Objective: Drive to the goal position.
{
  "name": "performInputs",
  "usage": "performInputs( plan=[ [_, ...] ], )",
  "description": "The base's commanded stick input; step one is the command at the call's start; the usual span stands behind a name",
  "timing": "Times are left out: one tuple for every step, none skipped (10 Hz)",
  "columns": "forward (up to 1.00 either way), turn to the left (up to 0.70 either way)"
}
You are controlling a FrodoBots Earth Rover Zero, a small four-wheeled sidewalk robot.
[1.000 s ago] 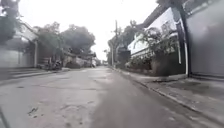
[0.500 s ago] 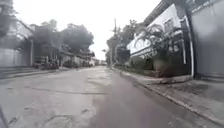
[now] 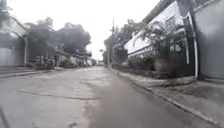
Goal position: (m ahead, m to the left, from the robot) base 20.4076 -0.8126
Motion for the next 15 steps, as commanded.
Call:
performInputs(
  plan=[
    [0.7, 0.0],
    [0.7, 0.0],
    [0.7, 0.0],
    [0.7, 0.0],
    [0.7, 0.0],
    [0.7, 0.0],
    [0.7, 0.0],
    [0.7, 0.0],
    [0.7, 0.0],
    [0.7, 0.0],
    [0.7, 0.0],
    [0.7, 0.0],
    [0.7, 0.0],
    [0.7, 0.0],
    [0.7, 0.0]
  ],
)
